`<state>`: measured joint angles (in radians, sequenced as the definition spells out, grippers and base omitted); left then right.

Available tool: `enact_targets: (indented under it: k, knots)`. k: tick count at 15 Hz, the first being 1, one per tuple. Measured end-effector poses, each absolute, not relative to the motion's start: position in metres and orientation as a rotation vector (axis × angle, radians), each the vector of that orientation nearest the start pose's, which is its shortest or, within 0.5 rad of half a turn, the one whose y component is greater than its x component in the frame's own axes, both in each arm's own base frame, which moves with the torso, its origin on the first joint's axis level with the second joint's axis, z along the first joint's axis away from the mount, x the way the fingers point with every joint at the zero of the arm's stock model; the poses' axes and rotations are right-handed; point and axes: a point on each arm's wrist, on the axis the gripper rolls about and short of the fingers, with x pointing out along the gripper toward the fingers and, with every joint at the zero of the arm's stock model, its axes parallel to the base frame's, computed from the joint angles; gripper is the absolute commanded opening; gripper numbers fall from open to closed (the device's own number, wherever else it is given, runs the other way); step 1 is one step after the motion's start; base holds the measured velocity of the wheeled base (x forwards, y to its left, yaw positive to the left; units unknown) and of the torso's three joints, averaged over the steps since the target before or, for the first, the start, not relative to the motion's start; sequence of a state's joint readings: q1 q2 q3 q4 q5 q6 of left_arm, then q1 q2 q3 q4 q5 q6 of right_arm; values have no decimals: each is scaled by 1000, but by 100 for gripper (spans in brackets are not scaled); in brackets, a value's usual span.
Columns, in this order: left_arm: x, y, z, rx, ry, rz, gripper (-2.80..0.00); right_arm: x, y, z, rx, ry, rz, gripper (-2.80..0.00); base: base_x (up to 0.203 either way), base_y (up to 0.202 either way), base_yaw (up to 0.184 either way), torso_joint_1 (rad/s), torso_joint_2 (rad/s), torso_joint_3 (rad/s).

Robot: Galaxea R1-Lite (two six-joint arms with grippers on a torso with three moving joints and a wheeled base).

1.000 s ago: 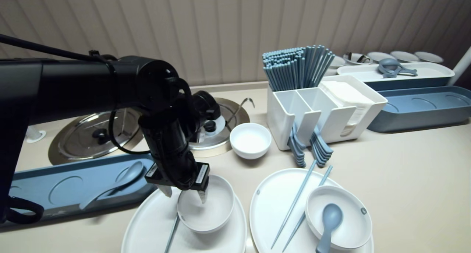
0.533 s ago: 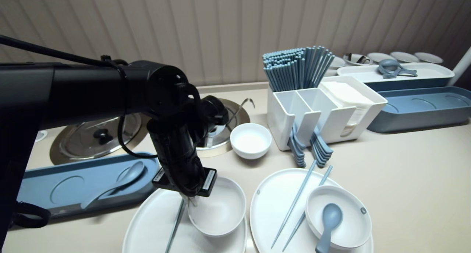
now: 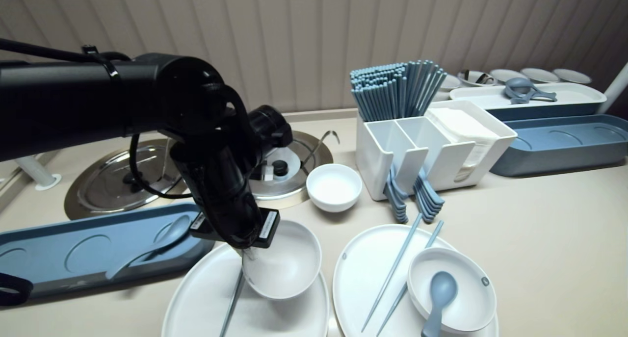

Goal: Put the bowl back from the plate

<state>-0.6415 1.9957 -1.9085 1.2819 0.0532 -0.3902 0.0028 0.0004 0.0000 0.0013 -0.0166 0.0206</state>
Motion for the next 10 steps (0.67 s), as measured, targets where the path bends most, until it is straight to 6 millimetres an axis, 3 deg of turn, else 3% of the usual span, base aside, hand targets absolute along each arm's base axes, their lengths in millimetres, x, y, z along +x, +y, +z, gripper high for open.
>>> enact_targets:
  k: [4,10]
  knots:
    - [268,-178,259,26,1233,-245,-280,-23,0,75,21,2,-14,-280,0,0,0,0,0,0]
    - [307,-163,270,-228,1006,-165,-280,-23,0,75,21,2,-14,-280,0,0,0,0,0,0]
